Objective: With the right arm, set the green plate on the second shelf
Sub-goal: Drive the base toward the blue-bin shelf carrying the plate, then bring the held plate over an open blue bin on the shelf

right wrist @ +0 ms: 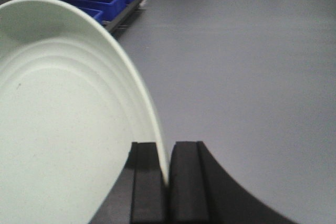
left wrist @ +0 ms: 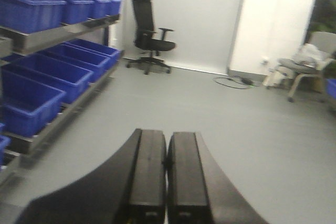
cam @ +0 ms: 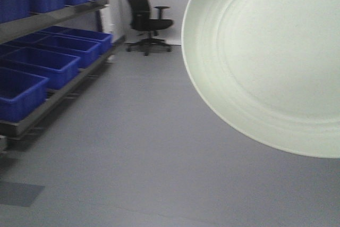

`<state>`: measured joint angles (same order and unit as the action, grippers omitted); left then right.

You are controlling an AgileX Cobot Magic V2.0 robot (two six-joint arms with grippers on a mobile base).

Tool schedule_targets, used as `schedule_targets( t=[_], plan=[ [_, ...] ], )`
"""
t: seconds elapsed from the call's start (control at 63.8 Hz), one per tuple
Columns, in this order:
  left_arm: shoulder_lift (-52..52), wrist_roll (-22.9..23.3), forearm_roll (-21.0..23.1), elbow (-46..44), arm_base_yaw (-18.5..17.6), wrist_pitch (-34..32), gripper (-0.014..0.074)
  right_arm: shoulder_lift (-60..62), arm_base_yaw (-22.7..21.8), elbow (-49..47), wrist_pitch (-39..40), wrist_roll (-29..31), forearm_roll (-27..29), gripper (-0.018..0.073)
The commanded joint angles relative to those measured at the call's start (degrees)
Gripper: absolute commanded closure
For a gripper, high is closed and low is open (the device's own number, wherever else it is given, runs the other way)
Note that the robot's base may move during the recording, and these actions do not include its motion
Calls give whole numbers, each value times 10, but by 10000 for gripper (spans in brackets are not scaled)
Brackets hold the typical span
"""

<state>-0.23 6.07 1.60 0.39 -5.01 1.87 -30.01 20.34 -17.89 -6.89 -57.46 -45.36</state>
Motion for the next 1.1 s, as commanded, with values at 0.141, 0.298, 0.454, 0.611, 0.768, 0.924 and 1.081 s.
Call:
schedule_targets(
  t=[0.141,0.298,0.454,0.611,0.768,0.924,1.081],
  plan=[
    [-9,2,5,23,-4,-51,466,0,-3,-21,44,-3,-9,507],
    [-9,2,5,23,-4,-51,466,0,-3,-21,44,-3,-9,507],
    [-9,2,5,23,-3,-51,466,0,-3,-21,41,-3,-9,507],
    [-9,2,5,23,-3,-51,466,0,-3,-21,38,-3,-9,507],
    [-9,2,5,23,-3,-51,466,0,-3,-21,35,-3,-9,507],
    [-9,2,5,23,-3,-51,466,0,-3,-21,35,-3,-9,507],
    [-9,2,5,23,-3,-51,466,0,-3,-21,35,-3,-9,507]
  ],
)
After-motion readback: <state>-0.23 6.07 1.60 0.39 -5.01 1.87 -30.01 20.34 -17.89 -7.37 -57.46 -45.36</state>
